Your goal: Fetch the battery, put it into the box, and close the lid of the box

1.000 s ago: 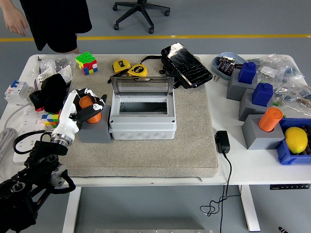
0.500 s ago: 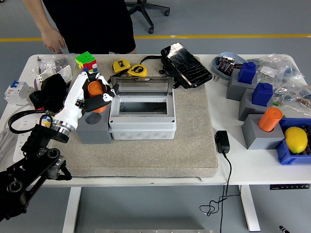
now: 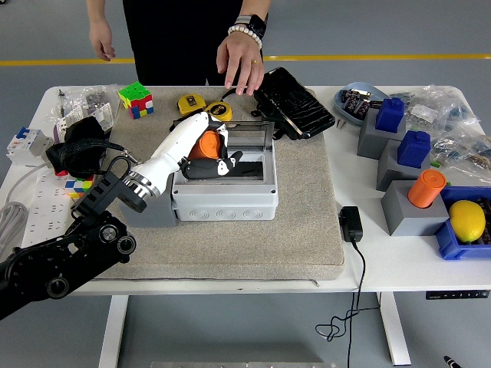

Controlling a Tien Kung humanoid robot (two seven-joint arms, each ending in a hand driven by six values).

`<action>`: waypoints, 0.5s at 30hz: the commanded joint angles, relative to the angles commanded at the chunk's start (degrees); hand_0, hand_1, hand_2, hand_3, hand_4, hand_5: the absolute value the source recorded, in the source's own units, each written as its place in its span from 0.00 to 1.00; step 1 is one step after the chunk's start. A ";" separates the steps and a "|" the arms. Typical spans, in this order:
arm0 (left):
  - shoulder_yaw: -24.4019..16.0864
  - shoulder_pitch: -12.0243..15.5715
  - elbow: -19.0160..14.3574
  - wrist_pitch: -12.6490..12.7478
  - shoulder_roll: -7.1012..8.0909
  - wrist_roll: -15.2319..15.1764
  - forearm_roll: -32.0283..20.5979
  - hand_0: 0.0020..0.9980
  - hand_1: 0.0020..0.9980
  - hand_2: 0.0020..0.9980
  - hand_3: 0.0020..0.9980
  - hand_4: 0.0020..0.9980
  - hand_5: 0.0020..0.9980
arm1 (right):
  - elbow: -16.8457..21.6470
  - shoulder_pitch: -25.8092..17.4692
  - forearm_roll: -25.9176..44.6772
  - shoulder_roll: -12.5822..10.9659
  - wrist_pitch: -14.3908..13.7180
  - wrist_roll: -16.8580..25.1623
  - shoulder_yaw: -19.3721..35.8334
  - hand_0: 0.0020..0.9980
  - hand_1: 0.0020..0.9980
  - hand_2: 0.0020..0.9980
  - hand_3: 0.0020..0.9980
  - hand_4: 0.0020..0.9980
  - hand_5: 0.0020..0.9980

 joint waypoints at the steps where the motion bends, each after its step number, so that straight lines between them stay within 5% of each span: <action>1: 0.98 -0.72 0.17 0.34 -0.23 1.04 1.03 0.11 0.08 0.11 0.19 0.39 0.00 | -0.03 -0.02 0.05 -0.01 0.00 -0.02 -0.07 0.57 0.64 0.65 0.54 0.87 0.39; 4: 4.35 -3.15 1.06 1.60 -1.24 4.84 5.03 0.11 0.08 0.11 0.19 0.39 0.00 | -0.12 -0.08 0.20 -0.06 0.00 -0.05 -0.32 0.57 0.64 0.65 0.54 0.87 0.39; 5: 5.51 -4.04 1.57 1.95 -1.70 6.15 6.37 0.10 0.07 0.10 0.18 0.80 0.04 | -0.11 -0.06 0.21 -0.08 0.00 -0.05 -0.35 0.57 0.63 0.65 0.54 0.87 0.39; 10: 9.30 -6.80 4.12 2.20 -3.31 11.11 11.76 0.10 0.07 0.10 0.18 0.80 0.04 | -0.02 0.04 0.16 -0.15 -0.09 0.05 -0.40 0.57 0.63 0.65 0.54 0.87 0.39; 11: 9.88 -7.22 4.71 2.05 -3.59 11.91 12.98 0.11 0.07 0.11 0.18 1.00 0.19 | -0.02 0.04 0.16 -0.16 -0.09 0.05 -0.47 0.57 0.63 0.65 0.54 0.87 0.39; 15: 12.14 -8.73 6.56 0.81 -4.41 14.98 15.75 0.11 0.07 0.11 0.18 1.00 0.19 | -0.04 0.08 0.26 -0.21 -0.09 0.05 -0.63 0.57 0.63 0.65 0.54 0.87 0.39</action>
